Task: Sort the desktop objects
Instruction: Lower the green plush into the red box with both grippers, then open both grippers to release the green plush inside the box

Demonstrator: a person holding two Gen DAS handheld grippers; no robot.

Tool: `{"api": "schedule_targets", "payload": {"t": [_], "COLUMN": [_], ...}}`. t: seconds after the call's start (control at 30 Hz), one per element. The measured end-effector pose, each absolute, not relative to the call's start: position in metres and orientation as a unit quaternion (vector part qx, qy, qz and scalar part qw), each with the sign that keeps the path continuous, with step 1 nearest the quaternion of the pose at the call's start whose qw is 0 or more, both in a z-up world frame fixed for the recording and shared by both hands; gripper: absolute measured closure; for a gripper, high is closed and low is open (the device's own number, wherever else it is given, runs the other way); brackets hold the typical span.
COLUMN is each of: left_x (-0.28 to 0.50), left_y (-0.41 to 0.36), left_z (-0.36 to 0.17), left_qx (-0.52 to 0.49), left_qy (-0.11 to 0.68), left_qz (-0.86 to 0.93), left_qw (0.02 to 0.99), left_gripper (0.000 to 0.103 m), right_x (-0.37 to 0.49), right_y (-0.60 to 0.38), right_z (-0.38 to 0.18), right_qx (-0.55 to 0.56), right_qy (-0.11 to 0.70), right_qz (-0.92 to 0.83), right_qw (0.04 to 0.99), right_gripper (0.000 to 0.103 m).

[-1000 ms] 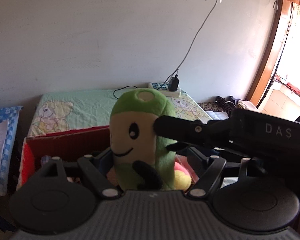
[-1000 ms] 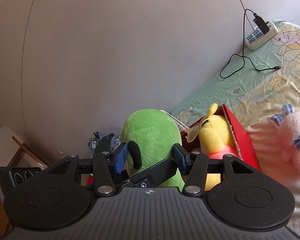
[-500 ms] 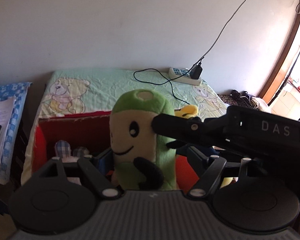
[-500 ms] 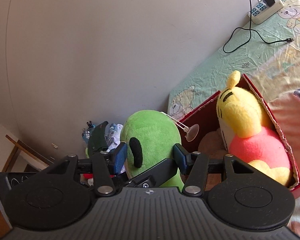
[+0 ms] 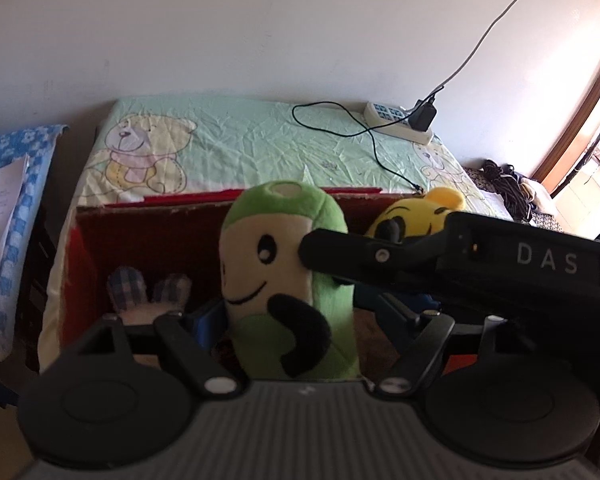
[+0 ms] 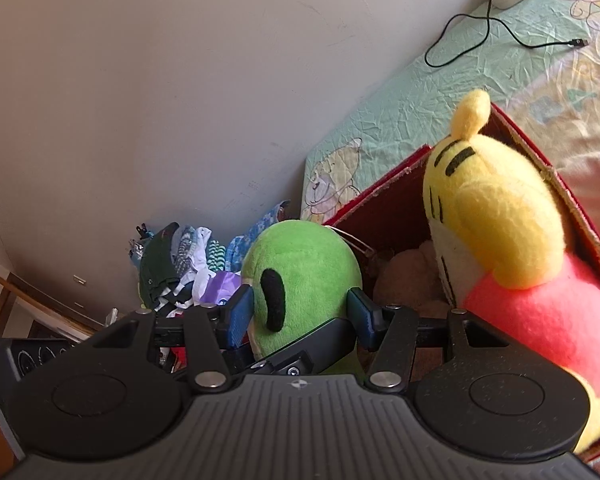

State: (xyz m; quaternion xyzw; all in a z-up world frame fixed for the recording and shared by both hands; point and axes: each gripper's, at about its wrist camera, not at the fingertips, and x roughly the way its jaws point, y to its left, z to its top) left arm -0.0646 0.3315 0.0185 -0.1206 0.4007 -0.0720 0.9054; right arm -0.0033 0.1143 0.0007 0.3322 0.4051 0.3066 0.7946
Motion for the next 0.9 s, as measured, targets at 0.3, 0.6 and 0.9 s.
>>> {"api": "schedule_targets", "payload": {"t": [0.3,0.6,0.9], "left_x": [-0.053,-0.052,-0.069], "left_y": [0.339,0.340,0.343], "left_z": [0.004,0.004,0.018], "left_qx": [-0.123,-0.107,-0.115], "left_qy": [0.412,0.411,0.402], "left_qz": [-0.060,-0.061,-0.065], "left_qw": [0.901,0.903,0.906], "left_gripper": [0.024,0.015,0.015], "right_x": [0.010,0.017,0.011], "right_y": [0.129,0.136,0.128], "right_z": [-0.015,-0.017,-0.009], "right_qx": [0.316,0.287,0.287], "right_qy": [0.427,0.428,0.422], "right_qz": [0.291,0.294,0.315], "right_qw": [0.796,0.805,0.800], "right_gripper": [0.046,0.045,0.046]}}
